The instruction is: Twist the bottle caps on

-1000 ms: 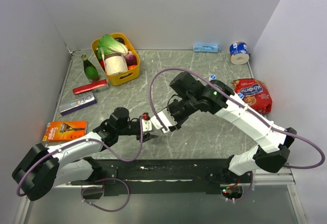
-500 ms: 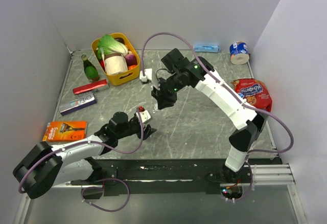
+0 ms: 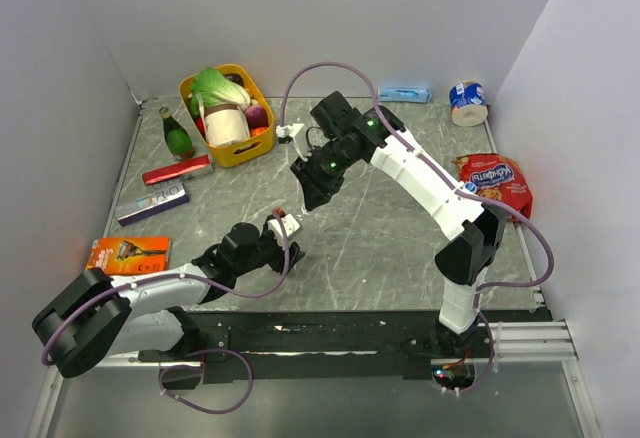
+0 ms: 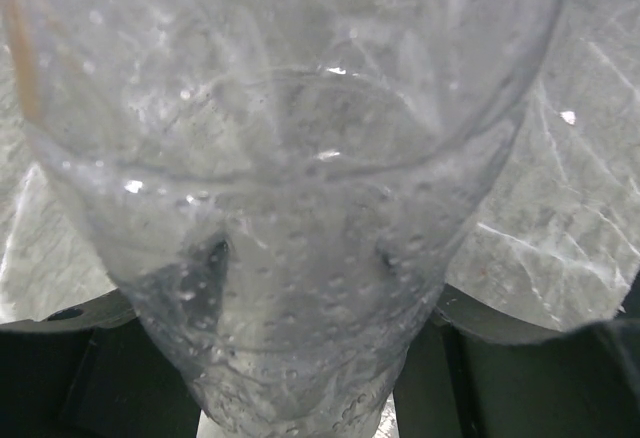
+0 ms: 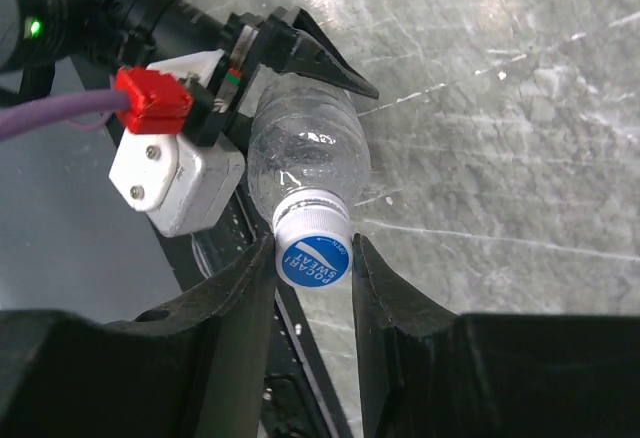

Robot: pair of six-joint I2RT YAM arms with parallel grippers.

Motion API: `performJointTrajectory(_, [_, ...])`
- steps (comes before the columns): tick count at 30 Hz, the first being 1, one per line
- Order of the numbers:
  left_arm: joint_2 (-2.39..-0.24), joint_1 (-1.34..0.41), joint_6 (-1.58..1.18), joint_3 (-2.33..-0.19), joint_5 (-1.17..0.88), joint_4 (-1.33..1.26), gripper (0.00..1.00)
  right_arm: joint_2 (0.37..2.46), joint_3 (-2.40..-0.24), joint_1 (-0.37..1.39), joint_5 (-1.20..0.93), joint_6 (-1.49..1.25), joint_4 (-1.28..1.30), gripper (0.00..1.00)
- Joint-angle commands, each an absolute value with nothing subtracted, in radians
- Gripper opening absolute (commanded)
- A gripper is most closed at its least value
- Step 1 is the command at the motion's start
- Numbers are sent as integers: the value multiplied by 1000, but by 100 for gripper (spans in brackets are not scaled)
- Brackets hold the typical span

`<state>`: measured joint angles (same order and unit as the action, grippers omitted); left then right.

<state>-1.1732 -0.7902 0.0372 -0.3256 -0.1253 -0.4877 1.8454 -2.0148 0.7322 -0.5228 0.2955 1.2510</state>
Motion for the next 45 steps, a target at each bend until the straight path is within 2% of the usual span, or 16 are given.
performJointTrajectory(1, [-1146,-787,-34,-445,-17,-788,1,1867,-1968,769,-537,193,1444,24])
performJointTrajectory(5, [-1157,-788,-61,-443,-74,-785,1,1856,-1970,779,-482,192,1422,29])
performJointTrajectory(6, [-1160,-788,-61,-442,-78,-779,1,1853,-1988,779,-457,196,1416,33])
performJointTrajectory(8, [-1164,-788,-57,-428,-89,-770,1,1839,-2012,776,-414,221,1384,36])
performJointTrajectory(12, [-1172,-788,-49,-413,-103,-744,1,1870,-2126,752,-397,245,1394,65])
performJointTrajectory(20, [-1187,-788,-58,-377,-124,-747,1,1882,-2278,716,-498,313,1468,85])
performJointTrajectory(21, [-1184,-788,-58,-377,-126,-746,1,1876,-2275,713,-505,327,1501,97])
performJointTrajectory(22, [-1184,-788,-60,-379,-132,-733,1,1853,-2270,709,-511,359,1517,100])
performJointTrajectory(26, [-1180,-785,-46,-383,-195,-707,1,1715,-2112,674,-555,498,1534,100])
performJointTrajectory(27, [-1178,-782,-13,-382,-265,-703,1,1676,-2065,667,-539,597,1519,100])
performJointTrajectory(32, [-1177,-778,213,-380,-474,-620,1,1395,-1768,669,-451,870,1216,100])
performJointTrajectory(34, [-1193,-776,337,-406,-553,-559,1,1333,-1726,675,-492,955,1128,100])
performJointTrajectory(36, [-1206,-776,417,-439,-577,-490,1,1333,-1744,704,-520,1087,1153,100])
performJointTrajectory(38, [-1222,-773,465,-459,-613,-447,1,1350,-1775,750,-540,1165,1216,92])
performJointTrajectory(41, [-1242,-773,524,-494,-637,-397,1,1329,-1734,819,-542,1310,1262,86])
performJointTrajectory(45, [-1253,-773,545,-515,-643,-388,1,1257,-1602,899,-512,1457,1249,82])
